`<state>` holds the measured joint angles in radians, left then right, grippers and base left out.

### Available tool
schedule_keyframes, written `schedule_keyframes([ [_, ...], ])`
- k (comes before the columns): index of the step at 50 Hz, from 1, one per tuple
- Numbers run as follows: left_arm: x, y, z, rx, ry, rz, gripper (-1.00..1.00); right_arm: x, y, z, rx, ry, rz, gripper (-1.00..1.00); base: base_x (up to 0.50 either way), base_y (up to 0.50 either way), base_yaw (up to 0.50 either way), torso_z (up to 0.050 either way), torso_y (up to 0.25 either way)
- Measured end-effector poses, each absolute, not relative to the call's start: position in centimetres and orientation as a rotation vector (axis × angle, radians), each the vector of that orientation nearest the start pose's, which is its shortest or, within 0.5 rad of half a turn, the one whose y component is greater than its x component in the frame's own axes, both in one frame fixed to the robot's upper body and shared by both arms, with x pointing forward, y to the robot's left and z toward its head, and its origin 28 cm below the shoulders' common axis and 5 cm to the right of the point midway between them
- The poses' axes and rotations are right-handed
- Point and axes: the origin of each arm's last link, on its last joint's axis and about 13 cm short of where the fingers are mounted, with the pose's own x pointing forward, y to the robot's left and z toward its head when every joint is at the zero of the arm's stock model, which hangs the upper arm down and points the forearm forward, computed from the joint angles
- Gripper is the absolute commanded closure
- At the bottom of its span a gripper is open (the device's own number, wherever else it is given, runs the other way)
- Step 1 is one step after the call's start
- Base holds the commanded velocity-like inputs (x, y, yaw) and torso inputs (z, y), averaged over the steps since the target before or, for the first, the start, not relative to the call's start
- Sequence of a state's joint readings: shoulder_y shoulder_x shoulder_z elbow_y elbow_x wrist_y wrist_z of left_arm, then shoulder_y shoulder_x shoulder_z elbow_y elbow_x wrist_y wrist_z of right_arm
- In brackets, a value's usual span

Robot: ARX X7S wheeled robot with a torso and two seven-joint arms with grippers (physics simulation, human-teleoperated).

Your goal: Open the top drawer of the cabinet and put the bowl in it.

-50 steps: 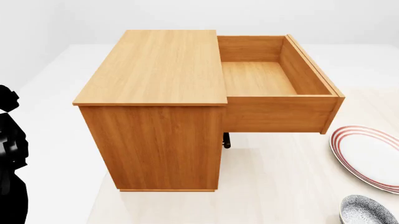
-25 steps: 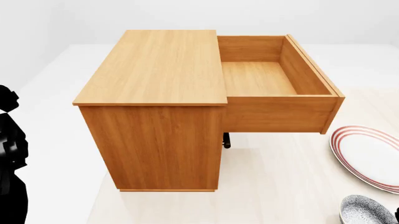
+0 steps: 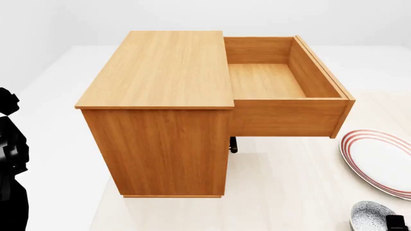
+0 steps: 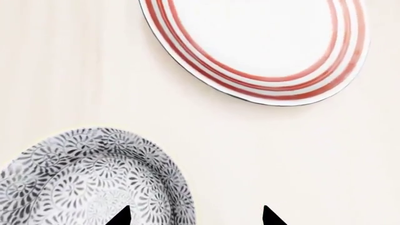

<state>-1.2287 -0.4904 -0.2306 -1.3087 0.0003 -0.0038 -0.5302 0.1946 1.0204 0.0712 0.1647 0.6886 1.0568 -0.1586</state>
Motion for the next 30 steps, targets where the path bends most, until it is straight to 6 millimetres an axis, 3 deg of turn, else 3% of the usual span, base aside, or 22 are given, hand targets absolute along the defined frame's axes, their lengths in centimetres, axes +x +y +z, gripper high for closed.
schedule_keyframes([
  [30,37.3,41.7,16.7,-0.065,0.042,1.063,-1.0,19.5,-34.8,8.6,-0.069,0.971,-0.14,-1.0,0.0,0.0,0.0,0.0,0.0],
])
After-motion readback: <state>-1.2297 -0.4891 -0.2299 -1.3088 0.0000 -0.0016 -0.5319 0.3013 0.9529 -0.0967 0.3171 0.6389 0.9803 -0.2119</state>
